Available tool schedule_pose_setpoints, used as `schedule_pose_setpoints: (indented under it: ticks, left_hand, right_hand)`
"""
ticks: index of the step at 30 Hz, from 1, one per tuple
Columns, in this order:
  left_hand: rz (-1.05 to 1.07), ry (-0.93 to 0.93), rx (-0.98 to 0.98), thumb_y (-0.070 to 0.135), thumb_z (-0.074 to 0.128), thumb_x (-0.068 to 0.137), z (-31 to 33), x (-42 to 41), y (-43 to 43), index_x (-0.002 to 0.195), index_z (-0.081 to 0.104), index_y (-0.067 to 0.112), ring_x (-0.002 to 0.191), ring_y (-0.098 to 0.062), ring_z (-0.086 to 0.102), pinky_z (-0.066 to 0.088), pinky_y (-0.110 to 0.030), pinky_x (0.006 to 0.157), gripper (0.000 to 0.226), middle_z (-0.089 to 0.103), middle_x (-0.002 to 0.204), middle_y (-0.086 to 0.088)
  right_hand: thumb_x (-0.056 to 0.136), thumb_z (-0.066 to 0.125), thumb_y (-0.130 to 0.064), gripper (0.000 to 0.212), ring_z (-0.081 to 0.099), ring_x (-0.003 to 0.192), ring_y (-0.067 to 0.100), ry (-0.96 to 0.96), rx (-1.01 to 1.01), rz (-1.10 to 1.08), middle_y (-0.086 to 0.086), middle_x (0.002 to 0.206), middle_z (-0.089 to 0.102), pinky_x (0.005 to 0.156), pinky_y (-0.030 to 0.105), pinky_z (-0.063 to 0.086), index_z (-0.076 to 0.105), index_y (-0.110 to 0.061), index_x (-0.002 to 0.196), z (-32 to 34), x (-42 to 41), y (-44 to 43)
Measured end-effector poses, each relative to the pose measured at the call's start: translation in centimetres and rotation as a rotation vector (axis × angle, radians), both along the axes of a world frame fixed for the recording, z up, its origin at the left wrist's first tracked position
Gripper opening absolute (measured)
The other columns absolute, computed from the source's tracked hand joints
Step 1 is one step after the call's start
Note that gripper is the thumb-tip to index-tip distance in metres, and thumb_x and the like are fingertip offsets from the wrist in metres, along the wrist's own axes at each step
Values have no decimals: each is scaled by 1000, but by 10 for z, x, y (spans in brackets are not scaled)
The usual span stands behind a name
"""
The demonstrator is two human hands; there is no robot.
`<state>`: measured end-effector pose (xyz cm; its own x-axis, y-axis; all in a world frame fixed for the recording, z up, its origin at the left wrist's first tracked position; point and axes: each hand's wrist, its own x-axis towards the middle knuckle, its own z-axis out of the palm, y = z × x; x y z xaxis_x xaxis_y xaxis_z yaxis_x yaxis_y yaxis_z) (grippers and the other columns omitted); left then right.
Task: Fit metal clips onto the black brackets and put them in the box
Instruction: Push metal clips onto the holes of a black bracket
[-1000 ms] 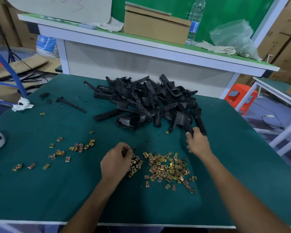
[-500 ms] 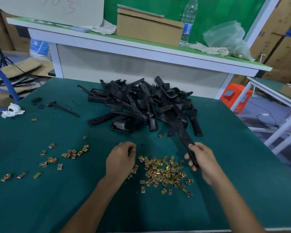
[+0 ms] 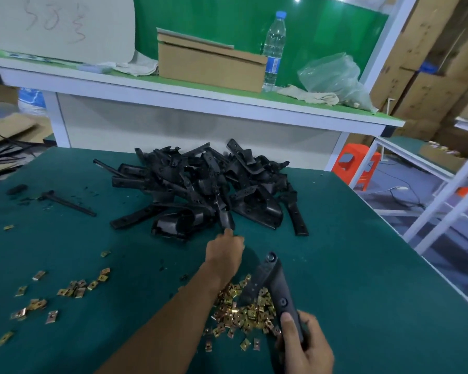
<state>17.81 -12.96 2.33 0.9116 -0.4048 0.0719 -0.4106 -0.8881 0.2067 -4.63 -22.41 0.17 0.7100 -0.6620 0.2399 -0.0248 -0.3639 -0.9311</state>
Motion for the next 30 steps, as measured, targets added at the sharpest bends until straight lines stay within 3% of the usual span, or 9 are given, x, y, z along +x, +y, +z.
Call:
schedule_pose_setpoints:
  ticks: [3, 7, 9, 11, 13, 15, 19, 24, 30]
  left_hand:
    - [38, -39, -60, 11, 54, 101, -6, -1, 5, 118, 60, 12, 109, -26, 56, 51, -34, 85, 18, 54, 124, -11]
    - [71, -69, -233, 2, 45, 100, -7, -19, 35, 114, 60, 9, 110, -26, 56, 49, -32, 88, 21, 57, 117, -8]
    - [114, -45, -425, 3, 38, 103, 0, -36, 53, 102, 58, 8, 95, -29, 56, 47, -33, 76, 21, 60, 105, -7]
    - [160, 64, -657, 17, 35, 109, 8, -58, 74, 96, 56, 11, 76, -30, 56, 42, -29, 61, 26, 65, 90, -4]
    - [240, 167, -826, 30, 38, 108, 13, -83, 97, 97, 57, 20, 68, -10, 60, 41, -19, 55, 24, 68, 83, 5]
    - [277, 187, -847, 32, 42, 107, 12, -107, 118, 100, 55, 26, 67, 0, 59, 43, -18, 56, 16, 67, 83, 8]
    - [295, 139, -867, 31, 51, 104, 10, -147, 143, 105, 52, 33, 82, 4, 63, 50, -16, 66, 2, 68, 90, 15]
    - [255, 261, -1065, 17, 61, 99, 12, -172, 151, 102, 70, 36, 90, 3, 65, 48, -11, 74, 21, 71, 95, 23]
    - [288, 375, -1348, 15, 59, 100, 18, -181, 149, 93, 73, 37, 72, -10, 62, 54, -21, 71, 27, 68, 79, 4]
  right_hand:
    - [77, 65, -61, 38, 59, 45, 19, -26, 30, 18, 4, 55, 65, 46, 17, 42, 70, -31, 99, -1, 0, 0]
    - [87, 73, -42, 13, 61, 48, 16, 5, 4, 25, 1, 56, 67, 44, 19, 45, 71, -35, 98, -3, 1, -3]
    - [92, 74, -30, 8, 61, 48, 13, 36, 1, 45, 1, 57, 67, 45, 19, 46, 71, -34, 97, -5, -1, -4]
    - [91, 73, -32, 11, 60, 49, 12, 41, 0, 85, 0, 59, 67, 48, 21, 47, 70, -36, 101, -4, -4, -1]
    - [90, 72, -45, 18, 59, 50, 13, 35, 15, 150, 1, 61, 68, 52, 24, 48, 69, -37, 106, -1, -6, 6]
    - [86, 67, -56, 29, 58, 48, 14, 29, 52, 211, 3, 62, 68, 51, 28, 47, 68, -36, 107, 1, -6, 16]
    - [93, 66, -41, 7, 58, 49, 13, 45, 23, 291, 3, 60, 67, 52, 27, 47, 68, -38, 99, 0, -7, 44]
    - [81, 58, -58, 19, 59, 55, 14, 46, -16, 287, -1, 63, 65, 48, 24, 44, 67, -48, 94, 6, -12, 48]
    - [94, 64, -41, 3, 60, 55, 20, 89, -14, 324, 2, 64, 66, 49, 32, 47, 67, -39, 95, 4, -12, 45]
